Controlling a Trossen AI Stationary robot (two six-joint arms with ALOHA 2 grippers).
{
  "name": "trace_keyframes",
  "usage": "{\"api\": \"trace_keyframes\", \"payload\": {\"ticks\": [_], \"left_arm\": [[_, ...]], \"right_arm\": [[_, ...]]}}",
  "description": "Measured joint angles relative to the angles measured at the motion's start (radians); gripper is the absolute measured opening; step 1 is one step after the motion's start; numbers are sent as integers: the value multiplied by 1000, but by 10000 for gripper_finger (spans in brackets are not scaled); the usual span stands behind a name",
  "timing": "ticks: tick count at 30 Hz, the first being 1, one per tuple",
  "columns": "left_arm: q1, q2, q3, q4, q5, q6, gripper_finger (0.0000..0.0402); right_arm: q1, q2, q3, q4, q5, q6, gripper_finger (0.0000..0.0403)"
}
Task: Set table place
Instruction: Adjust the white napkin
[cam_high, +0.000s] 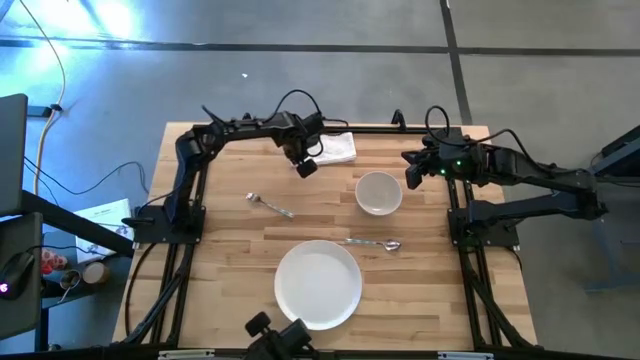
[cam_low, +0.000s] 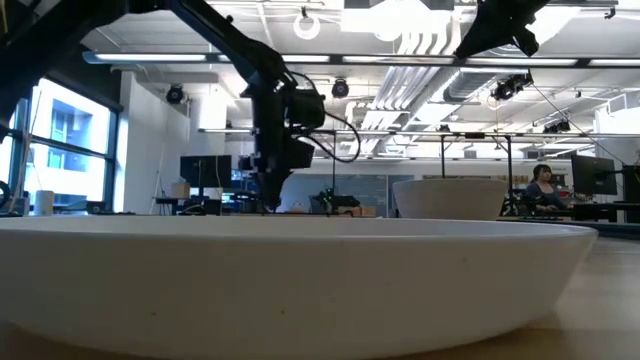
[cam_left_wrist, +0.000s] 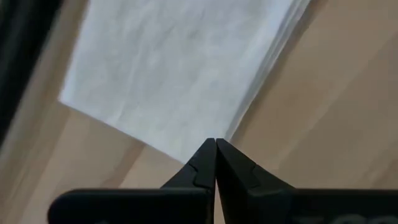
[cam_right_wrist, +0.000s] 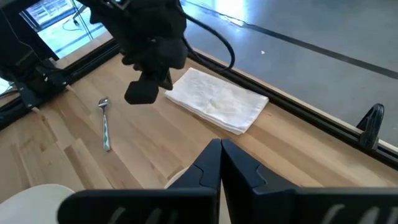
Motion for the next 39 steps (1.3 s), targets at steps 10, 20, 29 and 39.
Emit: {"api": "trace_keyframes", "payload": {"ticks": [10,20,29,39], "left_arm": [[8,47,-2,-10,2,7,0],[113,57,-1,26,-20,10,0],[106,9,-1,-30,58,11,0],[-25,55,-1,5,-3,87,0]], "right_arm": [[0,0,0,-1,-1,-14,1],[0,0,0,-6,-3,-6,1],[0,0,0,-7,-2,-6,1],[0,0,0,-7,-2,-2,1]]}}
